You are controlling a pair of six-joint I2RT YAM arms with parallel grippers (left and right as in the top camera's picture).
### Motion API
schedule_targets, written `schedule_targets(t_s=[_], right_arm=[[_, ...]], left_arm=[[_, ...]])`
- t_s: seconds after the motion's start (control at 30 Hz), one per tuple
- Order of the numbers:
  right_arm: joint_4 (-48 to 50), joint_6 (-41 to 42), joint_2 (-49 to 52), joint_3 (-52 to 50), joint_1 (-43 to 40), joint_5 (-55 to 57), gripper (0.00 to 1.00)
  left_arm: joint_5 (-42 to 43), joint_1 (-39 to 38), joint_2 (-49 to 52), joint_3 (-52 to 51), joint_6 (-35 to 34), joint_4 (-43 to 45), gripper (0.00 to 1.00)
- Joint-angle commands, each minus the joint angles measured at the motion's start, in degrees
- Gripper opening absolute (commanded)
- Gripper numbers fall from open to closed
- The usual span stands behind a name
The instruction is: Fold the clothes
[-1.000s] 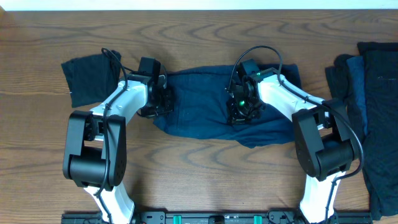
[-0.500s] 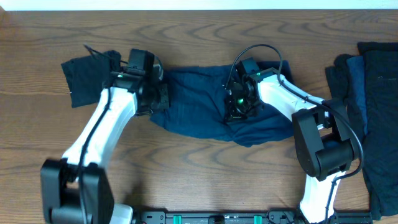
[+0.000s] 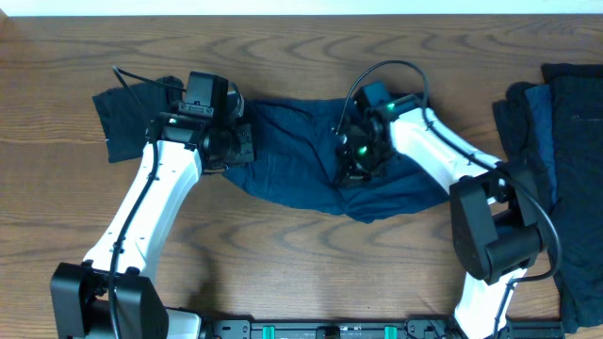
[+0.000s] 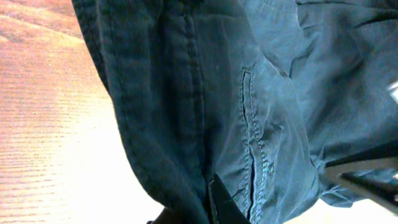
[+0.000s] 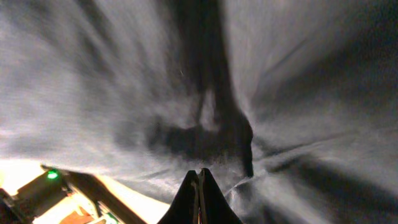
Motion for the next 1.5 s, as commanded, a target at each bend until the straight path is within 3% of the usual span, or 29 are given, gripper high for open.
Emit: schedule_targets(t_s=[0.0, 0.23, 0.5, 0.73, 0.93, 1.47], right_arm=[[1.79, 3.82, -1.01, -4.13, 3.63, 4.02, 0.01], [9.33, 8.00, -1.01, -10.88, 7.78, 3.91, 0.01], [14.12, 9.79, -1.11, -11.34, 9.86, 3.21, 0.01], [8.46, 5.84, -6.49, -4.39, 3.37, 2.05, 0.01], [12.22, 5.95, -10.32, -3.08, -1.05, 2.19, 0.01], [29.09, 8.48, 3.41, -3.15, 4.24, 4.87, 0.01]], left_arm=[[-0.35, 0.02, -0.70, 3.41, 0.76, -0.02, 0.06], [-3.28, 0.02, -0.70, 6.47, 2.47, -2.47, 0.06], [-4.04, 0.02, -0.70, 9.46, 3.23, -4.17, 0.06], [-4.04, 0.02, -0.70, 9.68, 4.72, -5.20, 0.06], [-4.02, 0.02, -0.70, 9.68, 4.70, -5.14, 0.06], [-3.74, 0.02, -0.68, 9.75, 4.66, -6.86, 0.06]])
